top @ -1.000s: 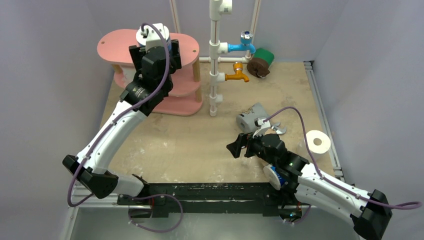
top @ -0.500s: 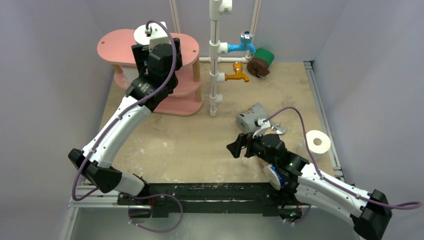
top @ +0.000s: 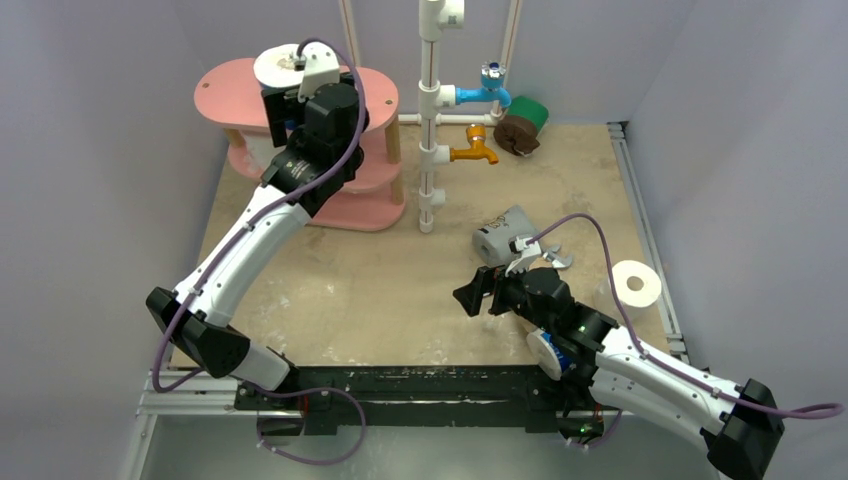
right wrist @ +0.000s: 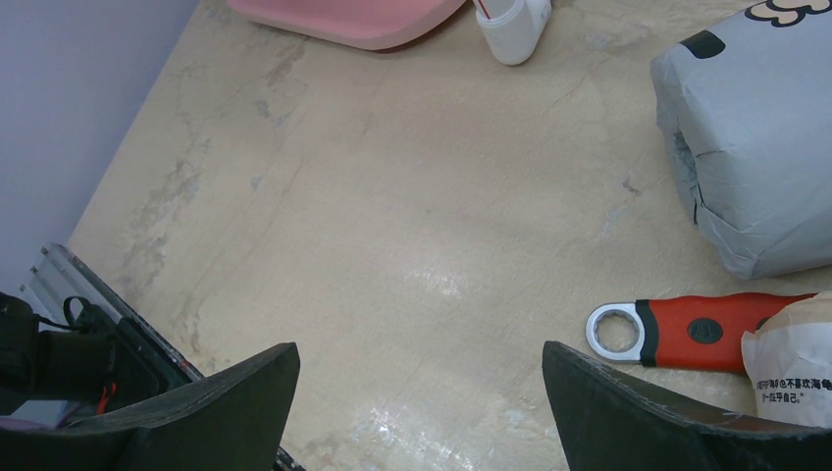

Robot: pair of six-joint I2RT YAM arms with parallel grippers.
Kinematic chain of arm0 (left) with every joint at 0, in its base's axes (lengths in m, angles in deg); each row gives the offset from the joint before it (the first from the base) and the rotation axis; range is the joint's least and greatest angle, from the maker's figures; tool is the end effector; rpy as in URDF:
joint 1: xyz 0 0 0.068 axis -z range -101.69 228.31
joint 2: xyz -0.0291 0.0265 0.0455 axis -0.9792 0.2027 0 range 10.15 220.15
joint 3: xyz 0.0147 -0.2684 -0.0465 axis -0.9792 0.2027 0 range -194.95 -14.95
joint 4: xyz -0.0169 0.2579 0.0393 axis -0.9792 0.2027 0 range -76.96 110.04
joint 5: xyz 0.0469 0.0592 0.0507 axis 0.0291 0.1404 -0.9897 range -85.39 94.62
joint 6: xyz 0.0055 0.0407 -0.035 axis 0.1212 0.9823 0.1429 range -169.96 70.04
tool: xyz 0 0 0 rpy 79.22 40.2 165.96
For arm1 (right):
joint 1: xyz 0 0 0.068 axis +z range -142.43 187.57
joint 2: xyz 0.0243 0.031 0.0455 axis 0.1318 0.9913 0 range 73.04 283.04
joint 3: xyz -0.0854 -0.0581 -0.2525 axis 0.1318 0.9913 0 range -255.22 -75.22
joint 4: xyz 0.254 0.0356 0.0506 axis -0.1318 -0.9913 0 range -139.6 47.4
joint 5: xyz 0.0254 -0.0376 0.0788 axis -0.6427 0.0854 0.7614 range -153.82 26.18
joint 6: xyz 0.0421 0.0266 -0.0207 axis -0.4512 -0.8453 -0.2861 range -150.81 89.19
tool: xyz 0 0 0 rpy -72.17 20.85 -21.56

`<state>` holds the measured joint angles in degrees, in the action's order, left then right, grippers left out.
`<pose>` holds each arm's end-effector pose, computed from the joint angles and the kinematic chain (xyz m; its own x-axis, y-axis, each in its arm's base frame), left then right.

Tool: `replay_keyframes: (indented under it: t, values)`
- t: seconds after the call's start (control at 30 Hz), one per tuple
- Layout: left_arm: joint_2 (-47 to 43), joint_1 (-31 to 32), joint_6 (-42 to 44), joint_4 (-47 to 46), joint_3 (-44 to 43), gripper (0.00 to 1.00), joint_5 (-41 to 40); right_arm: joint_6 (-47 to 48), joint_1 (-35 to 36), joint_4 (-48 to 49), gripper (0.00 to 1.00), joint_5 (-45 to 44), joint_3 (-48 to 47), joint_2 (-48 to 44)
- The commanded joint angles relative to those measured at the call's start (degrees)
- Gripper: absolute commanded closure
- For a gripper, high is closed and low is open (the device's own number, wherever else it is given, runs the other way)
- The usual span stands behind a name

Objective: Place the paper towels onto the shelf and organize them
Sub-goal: Place the paper towel on the shelf.

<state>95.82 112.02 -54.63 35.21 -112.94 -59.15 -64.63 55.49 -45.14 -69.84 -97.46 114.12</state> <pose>0.2799 -0.1484 0.4722 -0.1020 0.0248 -0.9945 -0.4997 0.8632 0.0728 0.1195 0.1266 0.2246 -0.5774 0.1866 -0.7949 -0.4227 0.7646 0.4865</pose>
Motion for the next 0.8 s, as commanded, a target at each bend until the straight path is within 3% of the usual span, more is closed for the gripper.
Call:
replay_keyframes:
  t: [0.0,0.77]
  values:
    - [-0.1,-1.6,0.3,-0.9,-2.4,0.0,-2.3,0.5,-0.2,1.6,0.04,0.2,0.0,-0.7]
    - [-1.5,-11.0,-6.7,6.0,-2.5,0.0,3.1,0.5,-0.2,1.9,0.03,-0.3,-0.3,0.5]
